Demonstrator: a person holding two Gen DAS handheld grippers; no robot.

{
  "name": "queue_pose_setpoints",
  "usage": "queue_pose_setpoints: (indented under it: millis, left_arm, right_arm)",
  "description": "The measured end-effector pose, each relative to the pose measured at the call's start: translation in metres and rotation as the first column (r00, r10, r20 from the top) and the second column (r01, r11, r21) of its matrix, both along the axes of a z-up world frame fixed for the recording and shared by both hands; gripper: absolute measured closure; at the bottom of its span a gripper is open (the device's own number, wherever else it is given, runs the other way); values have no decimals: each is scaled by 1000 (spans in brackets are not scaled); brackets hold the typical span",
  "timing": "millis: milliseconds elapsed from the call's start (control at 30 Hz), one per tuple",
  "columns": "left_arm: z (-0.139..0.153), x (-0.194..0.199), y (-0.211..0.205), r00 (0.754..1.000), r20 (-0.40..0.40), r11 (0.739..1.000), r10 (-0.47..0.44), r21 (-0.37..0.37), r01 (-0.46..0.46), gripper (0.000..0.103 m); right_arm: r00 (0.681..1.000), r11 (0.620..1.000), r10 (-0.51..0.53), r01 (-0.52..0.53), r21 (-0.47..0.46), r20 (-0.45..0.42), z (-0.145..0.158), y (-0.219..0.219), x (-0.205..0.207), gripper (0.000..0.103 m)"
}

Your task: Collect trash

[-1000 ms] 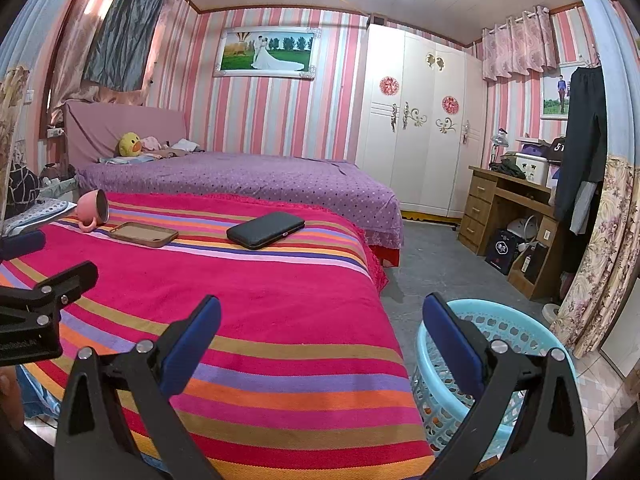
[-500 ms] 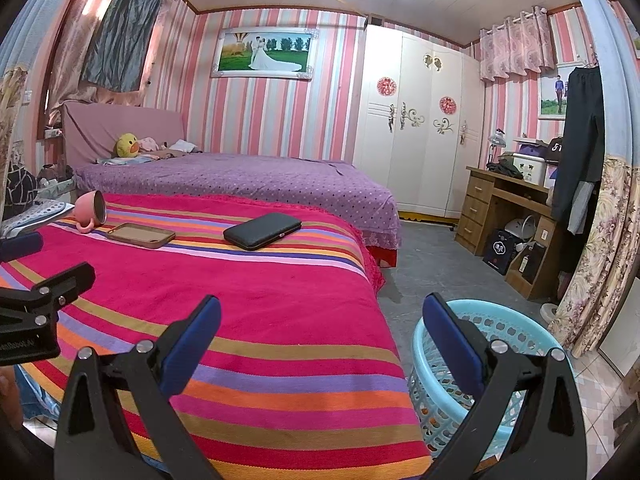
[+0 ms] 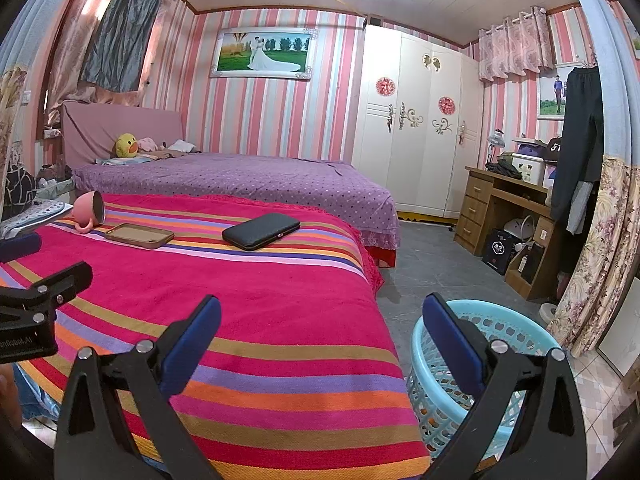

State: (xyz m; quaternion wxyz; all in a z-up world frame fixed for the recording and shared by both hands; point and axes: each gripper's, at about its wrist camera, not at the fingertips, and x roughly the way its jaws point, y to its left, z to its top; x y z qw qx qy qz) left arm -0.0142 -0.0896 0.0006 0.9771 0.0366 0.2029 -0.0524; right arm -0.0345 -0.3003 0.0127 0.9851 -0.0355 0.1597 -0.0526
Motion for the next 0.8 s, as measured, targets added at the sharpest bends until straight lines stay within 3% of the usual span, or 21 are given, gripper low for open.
queue_pose_setpoints:
  millis: [800]
  left_arm:
    - [0,-2,-1,1000,1,1000,5,-14,-5,6]
  right_arm:
    - [1000,1000,-4,4,-1,5,2,-7,-2,5]
